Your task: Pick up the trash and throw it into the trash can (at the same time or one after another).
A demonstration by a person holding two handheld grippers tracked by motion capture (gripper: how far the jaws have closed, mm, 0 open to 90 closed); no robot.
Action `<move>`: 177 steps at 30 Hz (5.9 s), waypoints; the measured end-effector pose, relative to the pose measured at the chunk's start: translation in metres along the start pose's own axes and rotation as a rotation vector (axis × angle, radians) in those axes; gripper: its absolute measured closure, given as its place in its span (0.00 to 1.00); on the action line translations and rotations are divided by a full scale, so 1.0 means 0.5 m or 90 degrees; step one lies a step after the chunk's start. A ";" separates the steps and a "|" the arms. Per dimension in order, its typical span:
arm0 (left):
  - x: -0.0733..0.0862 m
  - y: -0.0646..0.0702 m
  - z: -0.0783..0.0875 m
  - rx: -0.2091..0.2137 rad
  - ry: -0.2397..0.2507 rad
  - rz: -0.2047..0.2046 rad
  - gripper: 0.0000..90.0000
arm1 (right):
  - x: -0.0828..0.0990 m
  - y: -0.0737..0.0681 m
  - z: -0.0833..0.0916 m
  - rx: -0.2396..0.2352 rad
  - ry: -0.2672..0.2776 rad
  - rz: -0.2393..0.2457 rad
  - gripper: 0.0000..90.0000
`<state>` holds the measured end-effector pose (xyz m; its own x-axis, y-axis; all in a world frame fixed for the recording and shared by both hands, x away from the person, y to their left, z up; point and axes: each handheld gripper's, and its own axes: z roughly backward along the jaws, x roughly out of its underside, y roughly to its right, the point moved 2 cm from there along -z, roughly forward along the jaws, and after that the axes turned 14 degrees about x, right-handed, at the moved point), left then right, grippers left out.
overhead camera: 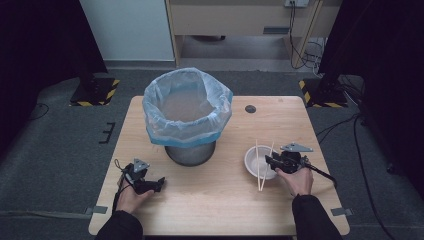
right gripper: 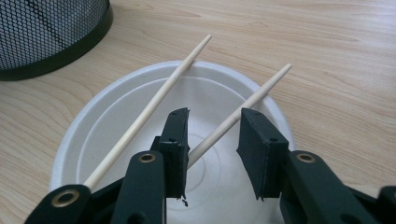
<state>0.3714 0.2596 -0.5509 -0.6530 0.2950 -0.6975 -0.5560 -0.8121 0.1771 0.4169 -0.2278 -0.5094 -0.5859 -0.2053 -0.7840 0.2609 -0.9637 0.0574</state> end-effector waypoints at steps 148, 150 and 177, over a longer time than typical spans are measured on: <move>0.000 0.000 0.000 0.002 0.000 -0.002 0.00 | -0.298 -0.006 0.243 -0.122 0.354 -0.106 0.95; 0.000 0.000 0.000 0.002 0.000 -0.002 0.00 | -0.306 -0.009 0.246 -0.125 0.361 -0.107 0.95; 0.000 0.000 0.000 0.002 -0.001 -0.002 0.00 | -0.433 -0.086 0.265 -0.177 0.421 -0.107 0.95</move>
<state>0.3717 0.2597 -0.5509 -0.6520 0.2978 -0.6973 -0.5592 -0.8099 0.1769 0.4310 -0.1643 -0.2601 -0.0724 0.1725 -0.9823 0.4447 -0.8760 -0.1867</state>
